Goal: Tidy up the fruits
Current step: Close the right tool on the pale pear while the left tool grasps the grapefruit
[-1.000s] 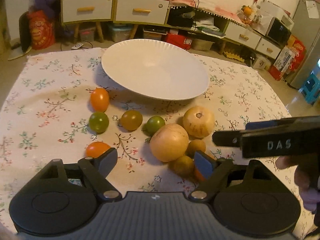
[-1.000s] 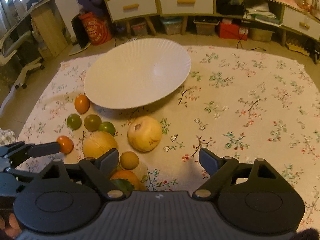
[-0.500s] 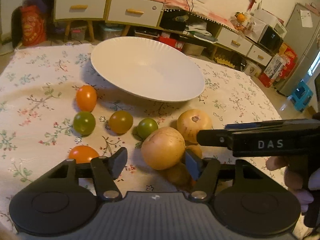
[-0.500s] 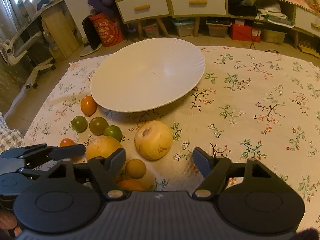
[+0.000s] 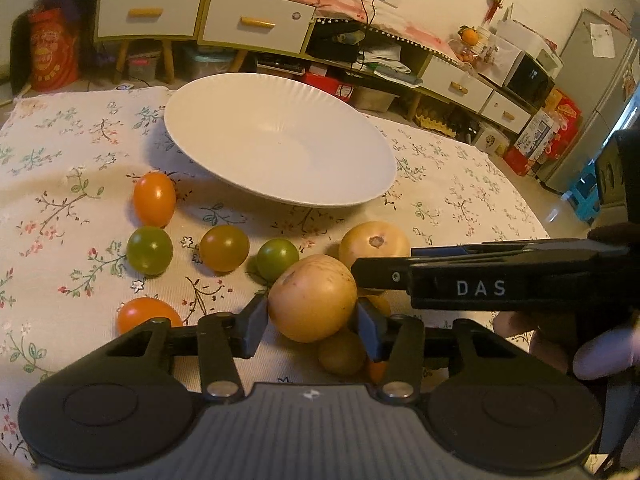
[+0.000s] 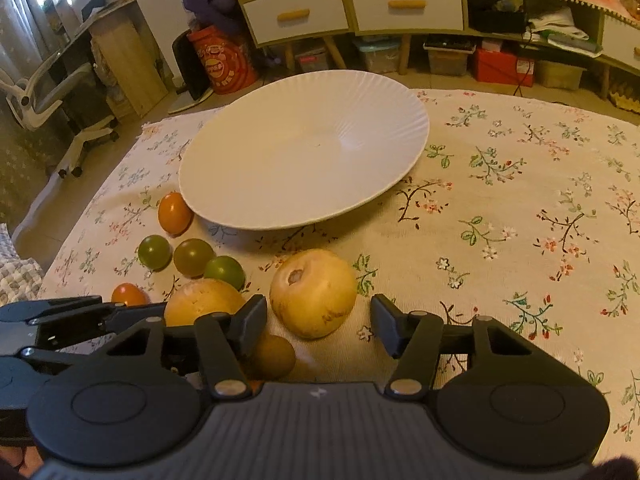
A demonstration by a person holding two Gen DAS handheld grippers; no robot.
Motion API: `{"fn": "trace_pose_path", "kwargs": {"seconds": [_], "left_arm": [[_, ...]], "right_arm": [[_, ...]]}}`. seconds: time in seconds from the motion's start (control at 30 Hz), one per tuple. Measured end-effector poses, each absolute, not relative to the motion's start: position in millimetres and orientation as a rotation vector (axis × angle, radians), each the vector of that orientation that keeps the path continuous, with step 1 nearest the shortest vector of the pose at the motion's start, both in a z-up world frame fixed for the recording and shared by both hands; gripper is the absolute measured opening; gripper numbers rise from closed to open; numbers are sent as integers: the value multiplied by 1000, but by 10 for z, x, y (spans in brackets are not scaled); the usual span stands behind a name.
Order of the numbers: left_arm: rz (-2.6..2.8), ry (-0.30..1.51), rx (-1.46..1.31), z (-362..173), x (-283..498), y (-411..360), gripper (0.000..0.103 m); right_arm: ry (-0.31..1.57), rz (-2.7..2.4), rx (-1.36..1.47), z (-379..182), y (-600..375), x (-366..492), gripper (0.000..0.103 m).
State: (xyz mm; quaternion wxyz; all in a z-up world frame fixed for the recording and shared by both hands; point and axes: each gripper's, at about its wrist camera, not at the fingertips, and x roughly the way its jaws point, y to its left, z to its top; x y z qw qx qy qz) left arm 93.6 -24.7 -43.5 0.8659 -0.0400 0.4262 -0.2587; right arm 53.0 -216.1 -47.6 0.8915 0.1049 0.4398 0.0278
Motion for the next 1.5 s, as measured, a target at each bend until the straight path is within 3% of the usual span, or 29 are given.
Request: {"fn": "trace_pose_path", "kwargs": {"seconds": [0.37,1.5], "left_arm": [[-546,876,-85,-448,950,-259,33],[-584,891,-137,-339,951,-208,32]], "right_arm": [[899,58,211,-483,-2141,543,47],[909,30,286,-344,-2237,537,44]]}}
